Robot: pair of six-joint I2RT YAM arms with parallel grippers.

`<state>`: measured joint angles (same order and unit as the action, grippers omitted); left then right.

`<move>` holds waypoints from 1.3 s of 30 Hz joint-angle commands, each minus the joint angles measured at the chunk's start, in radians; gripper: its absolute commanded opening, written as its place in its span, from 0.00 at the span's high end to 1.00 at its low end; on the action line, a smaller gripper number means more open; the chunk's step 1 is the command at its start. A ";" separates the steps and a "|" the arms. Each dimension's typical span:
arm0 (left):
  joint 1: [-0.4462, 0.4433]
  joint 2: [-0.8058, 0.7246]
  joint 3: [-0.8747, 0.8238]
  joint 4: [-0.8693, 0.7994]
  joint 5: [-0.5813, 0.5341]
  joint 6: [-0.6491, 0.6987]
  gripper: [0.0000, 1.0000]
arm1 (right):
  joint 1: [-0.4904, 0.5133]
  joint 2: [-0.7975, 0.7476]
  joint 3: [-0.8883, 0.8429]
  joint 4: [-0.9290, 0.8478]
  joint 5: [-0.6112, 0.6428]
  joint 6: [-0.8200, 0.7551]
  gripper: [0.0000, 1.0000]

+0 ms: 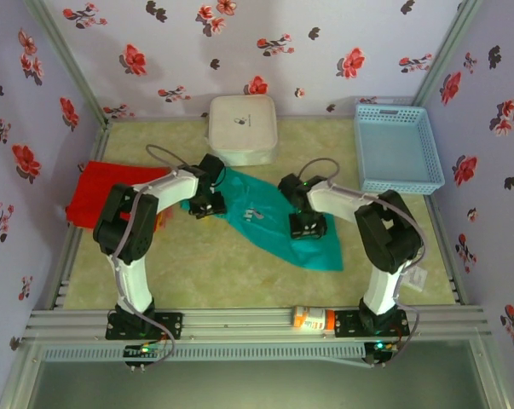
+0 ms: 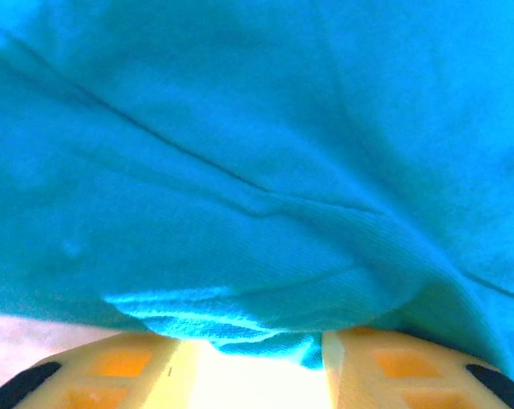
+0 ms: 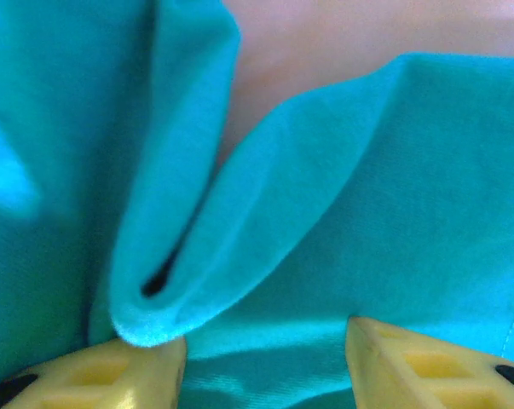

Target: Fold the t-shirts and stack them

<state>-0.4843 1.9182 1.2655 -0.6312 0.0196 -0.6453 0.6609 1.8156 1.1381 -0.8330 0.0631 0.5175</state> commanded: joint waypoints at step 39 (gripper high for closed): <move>-0.117 -0.161 0.142 0.061 0.182 0.142 0.59 | -0.016 -0.178 0.072 0.213 0.071 0.145 0.35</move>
<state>-0.6155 1.8866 1.4509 -0.5465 0.2100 -0.5327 0.6701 1.5654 1.1793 -0.6891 0.2195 0.7189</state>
